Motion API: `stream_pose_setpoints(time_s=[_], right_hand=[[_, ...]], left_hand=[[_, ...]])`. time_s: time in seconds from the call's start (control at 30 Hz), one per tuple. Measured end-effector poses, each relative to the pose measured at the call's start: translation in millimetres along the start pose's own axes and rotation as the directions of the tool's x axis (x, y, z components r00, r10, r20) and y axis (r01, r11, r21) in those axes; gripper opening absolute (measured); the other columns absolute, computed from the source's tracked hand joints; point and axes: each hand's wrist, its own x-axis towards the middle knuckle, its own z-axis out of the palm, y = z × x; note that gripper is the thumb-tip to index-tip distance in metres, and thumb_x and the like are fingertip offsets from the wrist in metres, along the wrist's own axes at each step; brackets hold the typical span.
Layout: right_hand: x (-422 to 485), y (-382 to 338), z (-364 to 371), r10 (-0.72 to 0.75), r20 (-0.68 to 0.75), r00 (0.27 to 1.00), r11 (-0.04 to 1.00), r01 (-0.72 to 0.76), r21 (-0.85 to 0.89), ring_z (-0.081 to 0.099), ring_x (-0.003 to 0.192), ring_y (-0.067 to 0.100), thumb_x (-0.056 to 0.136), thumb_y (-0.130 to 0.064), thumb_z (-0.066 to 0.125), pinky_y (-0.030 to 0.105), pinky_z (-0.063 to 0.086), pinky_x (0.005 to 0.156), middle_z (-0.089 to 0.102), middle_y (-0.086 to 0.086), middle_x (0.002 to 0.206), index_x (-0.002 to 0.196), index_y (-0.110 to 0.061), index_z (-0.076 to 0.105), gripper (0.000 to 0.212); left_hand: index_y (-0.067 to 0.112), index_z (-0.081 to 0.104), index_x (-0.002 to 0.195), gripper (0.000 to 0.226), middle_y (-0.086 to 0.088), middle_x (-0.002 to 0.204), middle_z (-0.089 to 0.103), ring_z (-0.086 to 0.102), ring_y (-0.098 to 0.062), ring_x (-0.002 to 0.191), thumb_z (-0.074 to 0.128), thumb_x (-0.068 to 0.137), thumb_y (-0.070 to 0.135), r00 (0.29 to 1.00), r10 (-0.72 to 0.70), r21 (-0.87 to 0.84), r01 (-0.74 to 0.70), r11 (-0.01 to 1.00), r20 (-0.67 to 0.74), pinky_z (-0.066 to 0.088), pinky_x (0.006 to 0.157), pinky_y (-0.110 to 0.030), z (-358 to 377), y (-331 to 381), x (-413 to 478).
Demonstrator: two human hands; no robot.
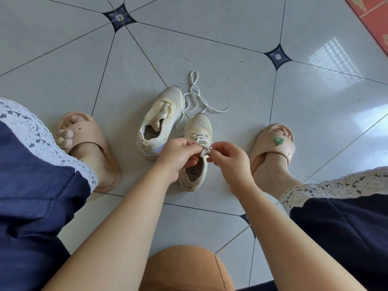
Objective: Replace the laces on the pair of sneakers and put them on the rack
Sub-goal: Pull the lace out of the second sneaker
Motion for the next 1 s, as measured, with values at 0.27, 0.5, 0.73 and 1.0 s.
stream_pose_setpoints(time_s=[0.27, 0.5, 0.73, 1.0], right_hand=[[1.6, -5.5, -4.7, -0.453, 0.089, 0.887, 0.691, 0.412, -0.594, 0.057, 0.071, 0.017, 0.082, -0.013, 0.062, 0.024, 0.039, 0.063, 0.065, -0.001, 0.08, 0.09, -0.015, 0.069, 0.012], [-1.4, -7.6, -3.7, -0.575, 0.207, 0.792, 0.529, 0.553, -0.644, 0.061, 0.072, 0.029, 0.085, -0.012, 0.06, 0.039, 0.05, 0.061, 0.067, 0.006, 0.086, 0.093, -0.011, 0.069, 0.012], [0.7, -2.4, -3.4, -0.603, 0.155, 0.782, 0.54, 0.544, -0.642, 0.061, 0.067, 0.025, 0.082, -0.009, 0.062, 0.034, 0.05, 0.057, 0.067, 0.004, 0.083, 0.088, -0.012, 0.07, 0.011], [1.0, 1.0, 7.5, -0.058, -0.089, 0.994, 0.992, 0.048, -0.114, 0.062, 0.068, 0.01, 0.076, -0.018, 0.061, 0.02, 0.045, 0.068, 0.064, -0.01, 0.059, 0.066, -0.027, 0.064, 0.014]], left_hand=[[0.016, 0.068, 0.093, 0.014, 0.013, 0.072, 0.053, 0.052, -0.01, 0.072, 0.064, 0.079, 0.015, 0.865, 0.439, 0.73, -0.462, 0.503, 0.245, 0.04, 0.068, -0.019, -4.4, 16.6, -5.1], [0.017, 0.063, 0.082, 0.008, 0.008, 0.076, 0.055, 0.052, -0.01, 0.075, 0.064, 0.077, 0.011, 0.897, 0.333, 0.746, -0.43, 0.509, 0.29, 0.036, 0.065, -0.014, -6.7, 24.3, 4.7], [0.017, 0.062, 0.079, 0.007, 0.014, 0.068, 0.051, 0.048, -0.004, 0.064, 0.066, 0.077, 0.012, 0.903, 0.269, 0.732, -0.428, 0.53, 0.334, 0.037, 0.059, -0.01, -5.9, 21.4, 9.3], [0.014, 0.061, 0.062, 0.021, 0.007, 0.049, 0.056, 0.05, -0.004, 0.044, 0.053, 0.081, 0.01, 0.979, 0.156, 0.245, -0.121, 0.962, -0.13, 0.045, 0.047, -0.017, 4.5, -5.5, 11.0]])
